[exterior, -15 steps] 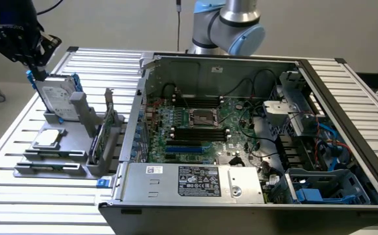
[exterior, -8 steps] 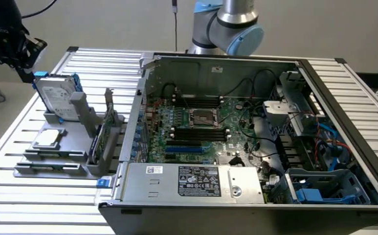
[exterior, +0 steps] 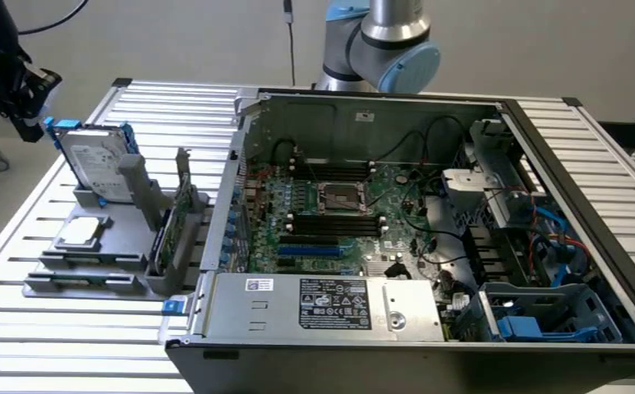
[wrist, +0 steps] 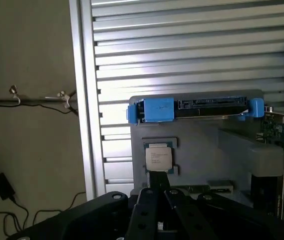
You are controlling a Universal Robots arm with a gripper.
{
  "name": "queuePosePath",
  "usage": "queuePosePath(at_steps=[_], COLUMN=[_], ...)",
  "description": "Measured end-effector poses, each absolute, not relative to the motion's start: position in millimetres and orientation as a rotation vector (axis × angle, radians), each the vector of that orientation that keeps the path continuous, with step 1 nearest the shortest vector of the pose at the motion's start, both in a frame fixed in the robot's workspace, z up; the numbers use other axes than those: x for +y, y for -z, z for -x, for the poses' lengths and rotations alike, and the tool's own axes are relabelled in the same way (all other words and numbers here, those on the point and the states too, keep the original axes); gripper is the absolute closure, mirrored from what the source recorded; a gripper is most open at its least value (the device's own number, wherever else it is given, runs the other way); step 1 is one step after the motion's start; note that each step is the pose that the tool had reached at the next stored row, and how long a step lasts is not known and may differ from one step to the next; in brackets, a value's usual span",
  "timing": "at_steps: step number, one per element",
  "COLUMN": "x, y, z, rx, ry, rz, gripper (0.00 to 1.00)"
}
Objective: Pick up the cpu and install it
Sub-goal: 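Reach for the cpu, then pick up the cpu and move it towards the insertion slot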
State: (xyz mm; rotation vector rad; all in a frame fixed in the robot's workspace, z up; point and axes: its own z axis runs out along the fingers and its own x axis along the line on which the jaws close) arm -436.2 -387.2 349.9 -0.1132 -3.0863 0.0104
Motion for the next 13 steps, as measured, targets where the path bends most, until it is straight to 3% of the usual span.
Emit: queuePosePath(at_steps=[10,13], x=[-387.2,-387.2], y=[-349.9,-349.9], z=[437.1,437.4], rx=[-3.087,-3.087], ry=[-0.06,-0.073], rz=[0.112,0.111], gripper=[0.89,0.83])
